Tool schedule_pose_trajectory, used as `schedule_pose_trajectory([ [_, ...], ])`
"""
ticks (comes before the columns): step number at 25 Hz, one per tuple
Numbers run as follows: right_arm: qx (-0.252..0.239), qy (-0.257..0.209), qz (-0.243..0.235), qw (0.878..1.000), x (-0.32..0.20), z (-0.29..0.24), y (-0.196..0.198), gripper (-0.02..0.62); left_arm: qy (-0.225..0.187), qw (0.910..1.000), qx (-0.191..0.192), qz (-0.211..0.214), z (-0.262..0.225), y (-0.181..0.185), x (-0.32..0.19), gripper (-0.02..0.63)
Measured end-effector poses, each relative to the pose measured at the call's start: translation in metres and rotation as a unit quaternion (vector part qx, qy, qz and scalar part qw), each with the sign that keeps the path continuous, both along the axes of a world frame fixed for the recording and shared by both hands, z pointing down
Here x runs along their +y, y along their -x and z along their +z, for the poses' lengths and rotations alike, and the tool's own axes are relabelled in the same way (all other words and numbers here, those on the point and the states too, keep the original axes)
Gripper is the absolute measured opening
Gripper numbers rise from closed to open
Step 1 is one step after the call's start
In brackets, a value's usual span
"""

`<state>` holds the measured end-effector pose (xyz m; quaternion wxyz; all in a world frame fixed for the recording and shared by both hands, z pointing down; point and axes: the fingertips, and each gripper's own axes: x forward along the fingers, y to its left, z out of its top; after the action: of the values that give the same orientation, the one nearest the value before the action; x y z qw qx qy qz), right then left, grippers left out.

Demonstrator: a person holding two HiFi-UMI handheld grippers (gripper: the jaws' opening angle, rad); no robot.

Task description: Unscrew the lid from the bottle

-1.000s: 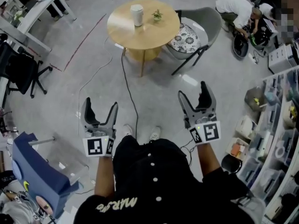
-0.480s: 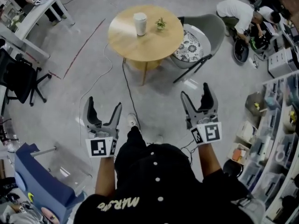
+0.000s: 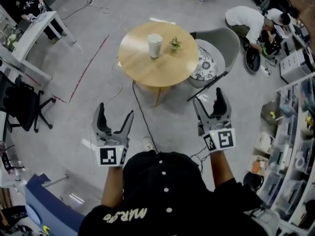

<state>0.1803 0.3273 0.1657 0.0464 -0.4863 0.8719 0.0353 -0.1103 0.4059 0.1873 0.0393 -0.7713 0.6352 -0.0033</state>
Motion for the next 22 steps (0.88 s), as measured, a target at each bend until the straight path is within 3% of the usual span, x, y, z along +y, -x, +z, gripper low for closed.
schedule_pose_trajectory([
  [7,0.006,0.001,0.025,1.0,-0.036,-0.001,0.034,0.373,0.006,0.9994,-0.005,0.034,0.009,0.041,-0.046,0.421],
  [13,0.014,0.021,0.034,0.999,-0.074,0.017,0.037,0.373,0.037,0.9981,0.009,0.049,0.033,0.036,-0.094,0.422],
  [22,-0.002,0.022,0.012,1.0,-0.212,0.022,0.047,0.371,0.038,0.9981,0.008,0.048,0.035,0.032,-0.227,0.421],
])
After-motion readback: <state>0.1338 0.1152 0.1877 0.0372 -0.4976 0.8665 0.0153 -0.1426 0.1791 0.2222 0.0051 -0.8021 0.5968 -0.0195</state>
